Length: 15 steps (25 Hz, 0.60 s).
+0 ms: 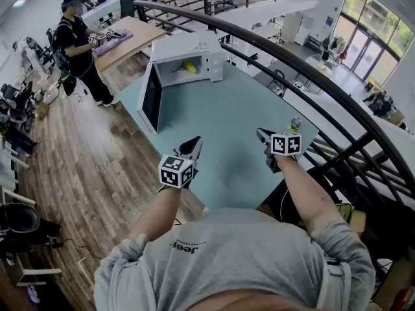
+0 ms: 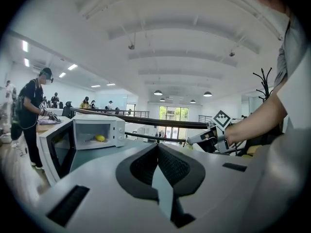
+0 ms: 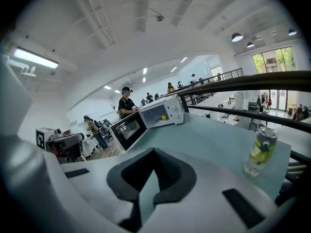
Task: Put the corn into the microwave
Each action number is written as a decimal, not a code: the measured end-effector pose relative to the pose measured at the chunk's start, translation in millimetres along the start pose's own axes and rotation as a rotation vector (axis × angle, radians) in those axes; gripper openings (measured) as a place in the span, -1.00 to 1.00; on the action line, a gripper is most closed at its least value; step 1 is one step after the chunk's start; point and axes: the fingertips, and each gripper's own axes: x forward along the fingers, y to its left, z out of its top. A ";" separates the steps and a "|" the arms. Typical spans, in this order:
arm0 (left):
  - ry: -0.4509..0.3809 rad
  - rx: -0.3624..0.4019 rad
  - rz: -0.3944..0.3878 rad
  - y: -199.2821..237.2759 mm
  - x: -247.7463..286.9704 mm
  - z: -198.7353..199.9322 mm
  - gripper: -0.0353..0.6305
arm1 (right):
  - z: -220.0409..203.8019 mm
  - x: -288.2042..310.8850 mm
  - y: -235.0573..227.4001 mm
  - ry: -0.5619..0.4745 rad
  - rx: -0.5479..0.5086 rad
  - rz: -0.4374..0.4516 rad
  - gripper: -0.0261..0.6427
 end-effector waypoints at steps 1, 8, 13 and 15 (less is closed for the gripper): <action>-0.003 0.004 0.002 -6.8 -3.8 2.6 -0.84 | -3.7 -11.4 3.4 -0.004 0.008 0.005 -0.87; -0.008 0.024 0.005 -61.8 -22.9 10.1 -0.84 | -31.5 -88.9 11.9 -0.012 -0.039 0.064 -0.87; -0.022 0.042 0.025 -98.5 -44.9 12.2 -0.84 | -48.8 -131.5 8.7 -0.034 -0.044 0.093 -0.87; -0.024 0.038 0.033 -112.0 -56.1 9.7 -0.84 | -58.2 -141.2 13.0 -0.029 -0.056 0.107 -0.87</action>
